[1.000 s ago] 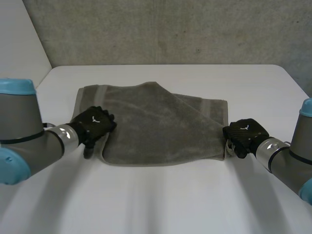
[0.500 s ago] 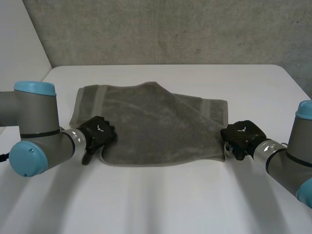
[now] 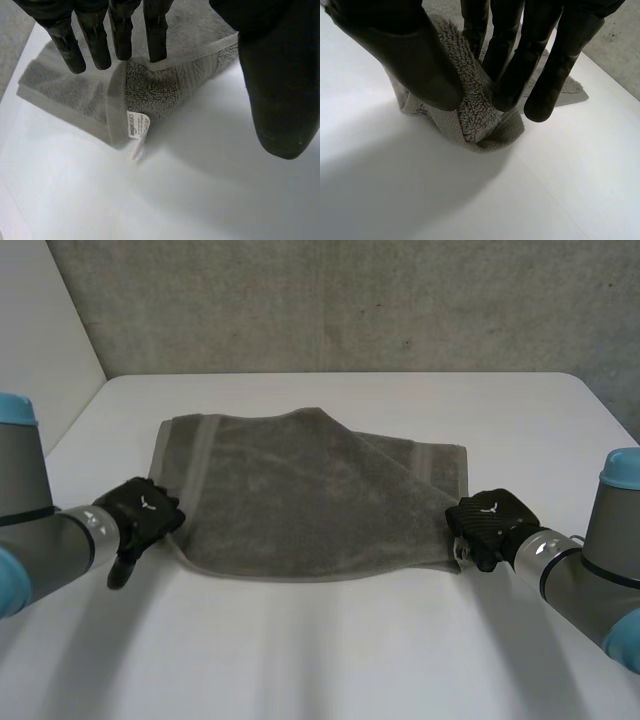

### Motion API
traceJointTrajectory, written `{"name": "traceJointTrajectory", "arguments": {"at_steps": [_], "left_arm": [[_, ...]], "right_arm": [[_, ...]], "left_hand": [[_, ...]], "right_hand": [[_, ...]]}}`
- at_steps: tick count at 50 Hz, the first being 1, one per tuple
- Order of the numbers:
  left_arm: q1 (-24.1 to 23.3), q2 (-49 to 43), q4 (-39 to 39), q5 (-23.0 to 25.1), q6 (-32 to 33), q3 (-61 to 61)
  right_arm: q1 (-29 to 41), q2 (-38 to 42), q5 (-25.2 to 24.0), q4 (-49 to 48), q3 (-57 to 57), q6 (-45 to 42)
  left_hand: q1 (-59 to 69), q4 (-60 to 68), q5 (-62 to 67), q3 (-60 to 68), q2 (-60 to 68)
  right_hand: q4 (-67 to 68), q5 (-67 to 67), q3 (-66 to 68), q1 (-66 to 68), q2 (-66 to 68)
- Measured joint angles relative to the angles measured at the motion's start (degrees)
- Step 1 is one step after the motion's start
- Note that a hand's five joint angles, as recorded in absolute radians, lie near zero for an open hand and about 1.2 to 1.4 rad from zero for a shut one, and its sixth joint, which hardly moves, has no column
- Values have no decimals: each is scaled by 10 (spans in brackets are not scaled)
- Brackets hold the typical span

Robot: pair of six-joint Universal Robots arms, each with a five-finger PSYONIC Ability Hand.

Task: Fold the towel.

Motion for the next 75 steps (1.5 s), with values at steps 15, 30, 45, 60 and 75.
{"name": "traceJointTrajectory", "arguments": {"at_steps": [15, 30, 45, 60, 75], "left_arm": [[7, 39, 144, 3, -21, -103], [-2, -8, 272, -1, -109, -115], [-4, -15, 267, 3, -105, -124], [-15, -11, 257, 5, -122, -145], [-18, -53, 270, 4, -194, -95]], "right_arm": [[12, -1, 1, 0, 5, -5], [17, -2, 7, 0, 12, -22], [17, 1, 8, -1, 12, -23], [21, 6, 8, -4, 13, -27], [22, 8, 10, -7, 14, -27]], "left_hand": [[-1, 0, -1, 0, 0], [-1, 0, 0, 0, 0], [0, 0, 0, 0, 0], [0, 0, 0, 0, 0], [6, 1, 17, 1, 1]], "right_hand": [[0, 0, 0, 0, 0], [-2, 0, 0, -2, 0], [-3, -1, -2, -3, -3], [-5, -5, -5, -6, -5], [-8, -8, -9, -8, -8]]}}
